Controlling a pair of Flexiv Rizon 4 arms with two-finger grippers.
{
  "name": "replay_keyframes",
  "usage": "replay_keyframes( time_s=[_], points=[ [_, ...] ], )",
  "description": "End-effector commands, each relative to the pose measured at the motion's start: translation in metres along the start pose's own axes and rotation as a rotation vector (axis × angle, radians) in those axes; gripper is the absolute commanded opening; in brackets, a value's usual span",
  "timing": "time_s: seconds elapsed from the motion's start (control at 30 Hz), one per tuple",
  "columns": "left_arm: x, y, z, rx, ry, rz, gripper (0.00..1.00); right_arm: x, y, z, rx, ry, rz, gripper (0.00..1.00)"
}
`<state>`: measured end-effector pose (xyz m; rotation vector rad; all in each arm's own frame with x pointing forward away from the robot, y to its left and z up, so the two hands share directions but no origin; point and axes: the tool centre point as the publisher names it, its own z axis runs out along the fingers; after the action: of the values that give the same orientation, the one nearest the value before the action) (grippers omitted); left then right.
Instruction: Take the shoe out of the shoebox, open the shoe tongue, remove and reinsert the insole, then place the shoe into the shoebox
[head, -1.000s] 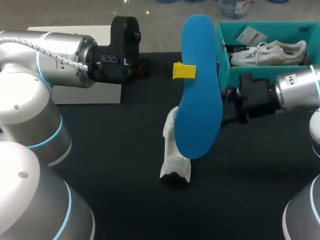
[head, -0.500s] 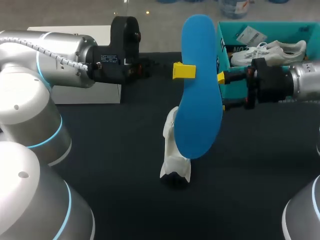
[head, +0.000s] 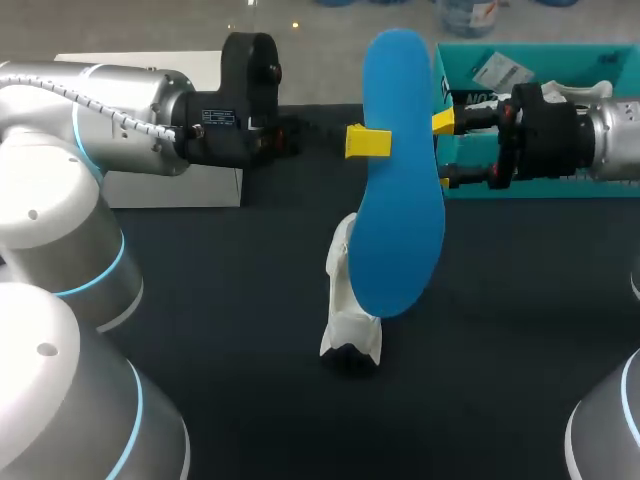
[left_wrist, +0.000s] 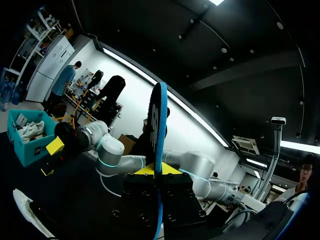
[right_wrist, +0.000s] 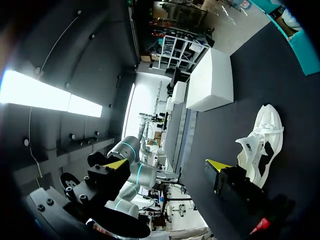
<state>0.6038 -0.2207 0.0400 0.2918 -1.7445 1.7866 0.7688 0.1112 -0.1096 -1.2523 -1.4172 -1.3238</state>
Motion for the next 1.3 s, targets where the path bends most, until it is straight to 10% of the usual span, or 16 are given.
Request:
replay_keyframes(
  time_s=[0.03,0.27,0.67,1.1,1.3],
  points=[
    [0.0,0.001,0.002,0.003,-0.001,0.001,0.0,0.0,-0.002,0.001,-0.006,-0.001,0.0,1.0],
    [0.0,0.001,0.002,0.003,-0.001,0.001,0.0,-0.002,-0.005,0.001,-0.03,0.049,0.026,1.0],
    [-0.045,-0.018,0.001,-0.07,-0.008,0.667,0.0,0.012,0.006,-0.004,-0.003,0.062,0.103,1.0],
    [-0.044,-0.018,0.0,-0.08,-0.062,0.55,0.0,0.008,0.01,-0.011,0.025,0.089,0.156,1.0],
    [-0.075,-0.006,-0.009,-0.149,-0.026,1.106,0.0,0.013,0.011,-0.012,0.027,0.09,0.166,1.0]
  ],
)
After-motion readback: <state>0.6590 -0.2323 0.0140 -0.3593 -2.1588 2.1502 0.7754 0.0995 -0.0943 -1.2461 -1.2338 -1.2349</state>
